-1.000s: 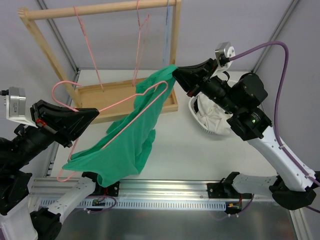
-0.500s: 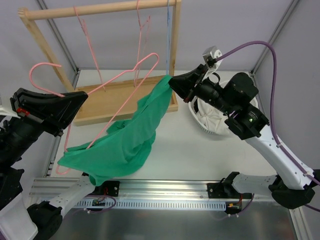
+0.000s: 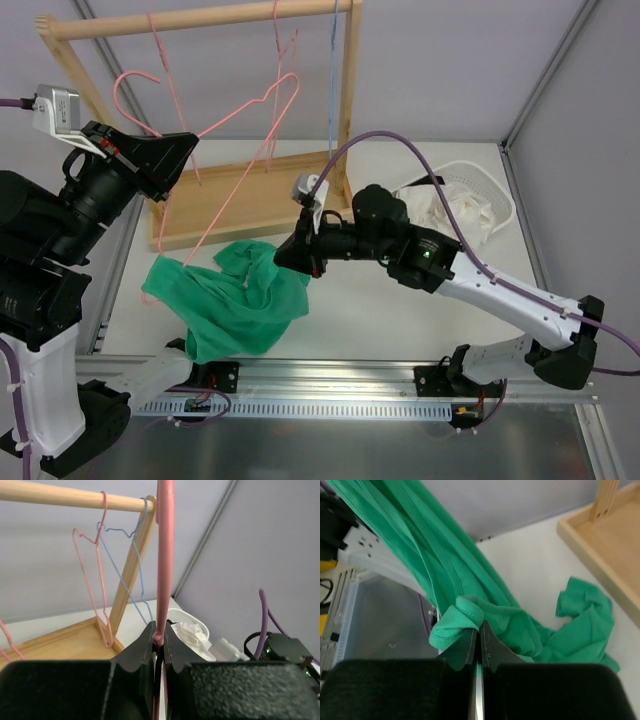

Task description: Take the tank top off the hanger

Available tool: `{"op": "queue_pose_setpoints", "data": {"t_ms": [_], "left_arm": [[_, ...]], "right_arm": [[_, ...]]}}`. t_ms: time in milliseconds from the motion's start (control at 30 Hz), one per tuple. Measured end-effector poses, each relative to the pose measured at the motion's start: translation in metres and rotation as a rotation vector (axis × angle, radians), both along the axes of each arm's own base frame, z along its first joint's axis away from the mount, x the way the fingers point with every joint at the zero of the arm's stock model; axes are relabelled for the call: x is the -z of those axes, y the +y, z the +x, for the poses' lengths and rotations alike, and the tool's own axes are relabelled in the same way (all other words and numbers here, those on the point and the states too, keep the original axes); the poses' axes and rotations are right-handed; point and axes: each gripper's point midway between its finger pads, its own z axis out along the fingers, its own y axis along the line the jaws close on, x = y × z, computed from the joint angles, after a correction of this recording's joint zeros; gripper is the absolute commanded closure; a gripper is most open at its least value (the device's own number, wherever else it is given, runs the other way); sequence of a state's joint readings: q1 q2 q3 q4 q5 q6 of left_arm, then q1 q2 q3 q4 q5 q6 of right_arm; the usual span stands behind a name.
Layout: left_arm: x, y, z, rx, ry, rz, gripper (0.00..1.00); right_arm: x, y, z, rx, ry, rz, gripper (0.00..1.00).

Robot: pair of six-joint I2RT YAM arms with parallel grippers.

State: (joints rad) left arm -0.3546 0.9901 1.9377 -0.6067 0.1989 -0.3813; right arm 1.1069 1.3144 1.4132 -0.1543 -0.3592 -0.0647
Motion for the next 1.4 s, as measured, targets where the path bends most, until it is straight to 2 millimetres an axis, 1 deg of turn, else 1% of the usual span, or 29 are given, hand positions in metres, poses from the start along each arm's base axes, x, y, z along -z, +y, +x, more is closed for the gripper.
{"op": "queue_pose_setpoints", "data": {"t_ms": [67, 100, 167, 200, 267, 333, 400, 467, 500, 600, 633, 667, 700, 767, 800, 833, 867, 900, 1133, 1400], "left_arm": [[0.009, 0.004, 0.005, -0.032, 0.015, 0.011, 0.96], [0.014, 0.006, 0.006, -0.045, 0.023, 0.016, 0.96], [0.019, 0.010, 0.005, -0.062, 0.027, 0.025, 0.97], [0.020, 0.012, 0.004, -0.070, 0.026, 0.024, 0.97], [0.023, 0.015, 0.002, -0.083, 0.025, 0.023, 0.97], [0.024, 0.017, -0.001, -0.092, 0.024, 0.020, 0.96], [0.024, 0.020, -0.002, -0.102, 0.022, 0.017, 0.96], [0.023, 0.021, -0.002, -0.108, 0.019, 0.014, 0.96], [0.023, 0.021, -0.003, -0.108, 0.019, 0.014, 0.96], [0.023, 0.022, -0.002, -0.112, 0.020, 0.015, 0.96], [0.023, 0.022, -0.002, -0.113, 0.020, 0.014, 0.96], [0.023, 0.022, -0.001, -0.116, 0.021, 0.014, 0.96], [0.023, 0.023, -0.001, -0.121, 0.021, 0.012, 0.96], [0.022, 0.026, 0.000, -0.136, 0.021, 0.009, 0.96], [0.021, 0.027, 0.000, -0.143, 0.020, 0.006, 0.96], [0.021, 0.028, 0.001, -0.150, 0.019, 0.004, 0.96], [0.019, 0.029, 0.001, -0.156, 0.017, 0.001, 0.96], [0.017, 0.030, 0.001, -0.160, 0.014, -0.002, 0.96], [0.000, 0.030, 0.000, -0.157, -0.008, -0.033, 0.96], [-0.008, 0.028, -0.001, -0.147, -0.004, -0.072, 0.97]], "right_arm": [[0.029, 0.001, -0.005, -0.025, 0.025, -0.064, 0.99], [0.043, 0.001, -0.006, -0.033, 0.037, -0.097, 0.93], [0.067, 0.002, -0.008, -0.050, 0.066, -0.154, 0.90], [0.079, 0.003, -0.010, -0.061, 0.082, -0.182, 0.91], [0.095, 0.006, -0.014, -0.082, 0.102, -0.220, 0.91], [0.104, 0.009, -0.022, -0.114, 0.111, -0.241, 0.94], [0.104, 0.014, -0.033, -0.156, 0.107, -0.233, 0.94], [0.099, 0.021, -0.042, -0.197, 0.096, -0.208, 0.92], [0.097, 0.024, -0.046, -0.216, 0.089, -0.192, 0.86], [0.088, 0.035, -0.056, -0.263, 0.073, -0.141, 0.78], [0.085, 0.038, -0.059, -0.276, 0.069, -0.122, 0.71], [0.082, 0.042, -0.061, -0.286, 0.065, -0.104, 0.66], [0.079, 0.045, -0.063, -0.295, 0.062, -0.087, 0.55], [0.073, 0.051, -0.066, -0.309, 0.054, -0.054, 0.48], [0.071, 0.053, -0.068, -0.317, 0.050, -0.039, 0.36], [0.070, 0.056, -0.069, -0.322, 0.050, -0.030, 0.29], [0.069, 0.059, -0.071, -0.327, 0.045, -0.020, 0.18], [0.069, 0.063, -0.072, -0.333, 0.042, -0.012, 0.01], [0.077, 0.080, -0.070, -0.310, 0.019, 0.017, 0.01], [0.090, 0.099, -0.050, -0.221, -0.050, 0.020, 0.01]]}}
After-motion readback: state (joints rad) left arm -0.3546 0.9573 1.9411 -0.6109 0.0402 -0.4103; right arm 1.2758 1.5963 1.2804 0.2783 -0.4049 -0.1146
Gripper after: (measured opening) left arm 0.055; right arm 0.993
